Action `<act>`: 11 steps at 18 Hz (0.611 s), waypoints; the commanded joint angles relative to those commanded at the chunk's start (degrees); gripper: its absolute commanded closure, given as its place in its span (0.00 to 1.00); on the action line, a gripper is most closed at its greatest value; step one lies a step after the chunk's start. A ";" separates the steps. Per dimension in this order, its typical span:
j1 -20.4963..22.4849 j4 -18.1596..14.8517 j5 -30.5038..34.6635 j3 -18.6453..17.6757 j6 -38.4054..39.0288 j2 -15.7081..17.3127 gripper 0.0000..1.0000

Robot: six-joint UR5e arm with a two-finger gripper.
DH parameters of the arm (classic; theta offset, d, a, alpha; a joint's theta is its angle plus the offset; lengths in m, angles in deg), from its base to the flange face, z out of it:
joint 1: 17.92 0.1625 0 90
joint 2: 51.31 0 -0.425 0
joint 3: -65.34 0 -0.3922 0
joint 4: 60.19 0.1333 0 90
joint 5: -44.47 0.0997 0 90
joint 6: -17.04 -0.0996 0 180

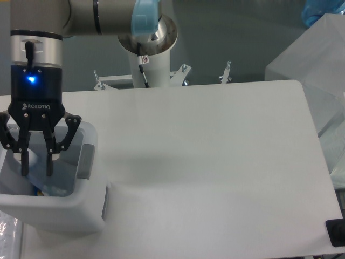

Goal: Place the trash in the trash can
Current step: 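Lower the bottle into the bin and open the gripper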

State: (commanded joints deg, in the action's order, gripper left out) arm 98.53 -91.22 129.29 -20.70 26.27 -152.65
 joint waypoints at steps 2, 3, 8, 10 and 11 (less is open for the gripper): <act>0.00 0.00 0.09 -0.71 0.09 0.62 0.52; 0.00 0.00 0.09 -1.06 0.00 0.71 0.40; 2.88 -0.09 1.57 -0.71 -1.84 0.53 0.00; 7.01 -0.09 1.85 -0.10 -6.74 0.44 0.00; 8.42 -0.17 1.93 0.77 -8.59 0.01 0.00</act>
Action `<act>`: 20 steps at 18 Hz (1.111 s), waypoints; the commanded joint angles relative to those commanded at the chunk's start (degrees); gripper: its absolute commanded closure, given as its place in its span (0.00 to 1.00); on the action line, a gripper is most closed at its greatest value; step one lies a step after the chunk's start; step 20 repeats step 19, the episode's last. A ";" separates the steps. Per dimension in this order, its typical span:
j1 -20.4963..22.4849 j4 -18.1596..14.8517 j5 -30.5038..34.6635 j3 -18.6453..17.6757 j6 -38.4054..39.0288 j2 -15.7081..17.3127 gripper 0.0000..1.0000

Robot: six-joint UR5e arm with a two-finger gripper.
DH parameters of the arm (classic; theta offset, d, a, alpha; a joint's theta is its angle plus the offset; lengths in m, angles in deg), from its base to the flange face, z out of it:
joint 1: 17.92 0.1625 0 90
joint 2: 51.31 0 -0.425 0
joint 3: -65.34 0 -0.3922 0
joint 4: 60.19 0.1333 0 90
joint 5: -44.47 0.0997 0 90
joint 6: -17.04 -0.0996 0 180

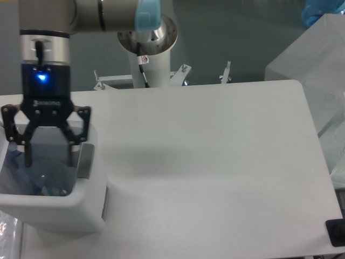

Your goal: Place the trash in the trash can

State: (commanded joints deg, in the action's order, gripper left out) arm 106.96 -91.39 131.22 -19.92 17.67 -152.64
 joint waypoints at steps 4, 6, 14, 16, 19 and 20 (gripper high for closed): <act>5.36 -0.53 -0.26 2.99 -6.84 -1.23 0.00; 6.95 -0.70 0.00 2.65 -18.07 -1.23 0.00; 14.24 -16.43 -0.70 2.21 -48.09 1.05 0.00; 15.22 -16.70 -1.40 2.03 -48.10 1.49 0.00; 15.31 -16.53 -1.49 1.50 -47.66 1.58 0.00; 15.31 -16.53 -1.49 1.50 -47.66 1.58 0.00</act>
